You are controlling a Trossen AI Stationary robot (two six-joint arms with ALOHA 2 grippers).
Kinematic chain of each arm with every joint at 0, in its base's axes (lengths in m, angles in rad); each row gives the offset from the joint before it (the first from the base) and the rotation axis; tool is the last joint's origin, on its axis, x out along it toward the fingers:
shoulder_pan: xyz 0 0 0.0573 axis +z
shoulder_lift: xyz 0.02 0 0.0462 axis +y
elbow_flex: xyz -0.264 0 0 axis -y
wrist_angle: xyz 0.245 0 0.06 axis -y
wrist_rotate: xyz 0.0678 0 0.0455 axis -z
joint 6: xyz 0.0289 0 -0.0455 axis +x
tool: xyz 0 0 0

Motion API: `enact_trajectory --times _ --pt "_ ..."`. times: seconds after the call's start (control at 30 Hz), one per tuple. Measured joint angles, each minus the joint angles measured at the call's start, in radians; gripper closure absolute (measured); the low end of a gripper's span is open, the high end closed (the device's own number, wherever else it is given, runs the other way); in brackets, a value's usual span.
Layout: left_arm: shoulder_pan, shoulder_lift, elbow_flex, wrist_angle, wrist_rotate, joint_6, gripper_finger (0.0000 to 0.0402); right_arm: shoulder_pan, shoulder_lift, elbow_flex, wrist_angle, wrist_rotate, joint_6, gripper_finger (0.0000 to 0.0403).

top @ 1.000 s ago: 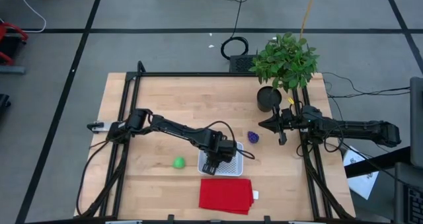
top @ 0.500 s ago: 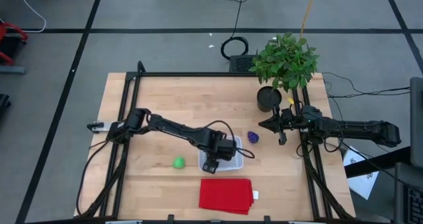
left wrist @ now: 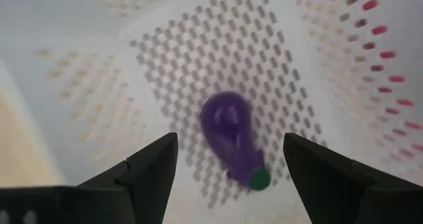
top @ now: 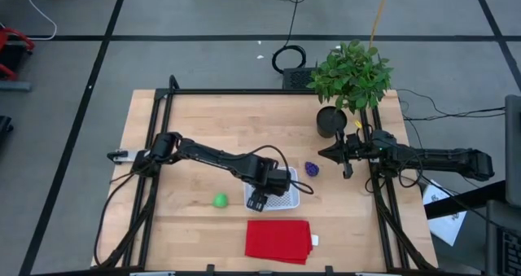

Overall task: Pick and placing Produce into tupperware
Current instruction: Put the grapes into the white basket

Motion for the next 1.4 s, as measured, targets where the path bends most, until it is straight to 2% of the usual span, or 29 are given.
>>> enact_trajectory --times 0.2,0.3,0.4,0.63,0.67,0.8,0.9,1.13,1.3,1.4 --pt "0.0 0.0 0.074 -0.029 -0.059 0.012 0.0123 0.0 0.002 0.0 0.0 0.0 0.0 0.0403" --pt "0.0 -0.003 0.085 -0.021 -0.054 0.033 0.0144 0.0 0.003 0.0 -0.003 0.0 0.0 0.0403" --pt "0.0 -0.002 0.085 -0.022 -0.045 0.04 0.0195 0.0 0.003 0.0 -0.005 0.0 0.0 0.0403" --pt "-0.001 -0.002 0.085 -0.022 0.01 0.041 0.0369 0.0 0.003 0.0 -0.015 0.0 0.0 0.0403" --pt "-0.001 -0.002 0.085 -0.022 0.011 0.042 0.0385 0.0 0.003 0.0 -0.015 0.0 0.0 0.0403" --pt "-0.001 -0.002 0.085 -0.026 0.009 0.066 0.0386 0.0 0.003 0.0 -0.015 0.0 0.001 0.0403" --pt "-0.001 -0.002 0.085 -0.057 -0.04 0.081 0.0385 0.0 0.003 0.0 -0.015 0.0 0.002 0.0403" --pt "0.038 -0.079 0.068 -0.169 -0.09 0.061 0.0397 0.0 0.003 0.0 -0.015 0.0 0.003 0.0403" --pt "0.063 -0.204 -0.02 -0.14 -0.093 0.054 0.04 0.0 0.004 0.0 -0.027 -0.001 0.003 0.0403" --pt "0.074 -0.304 -0.118 -0.071 -0.092 0.035 0.04 0.0 0.008 0.0 -0.024 -0.001 0.003 0.0403"
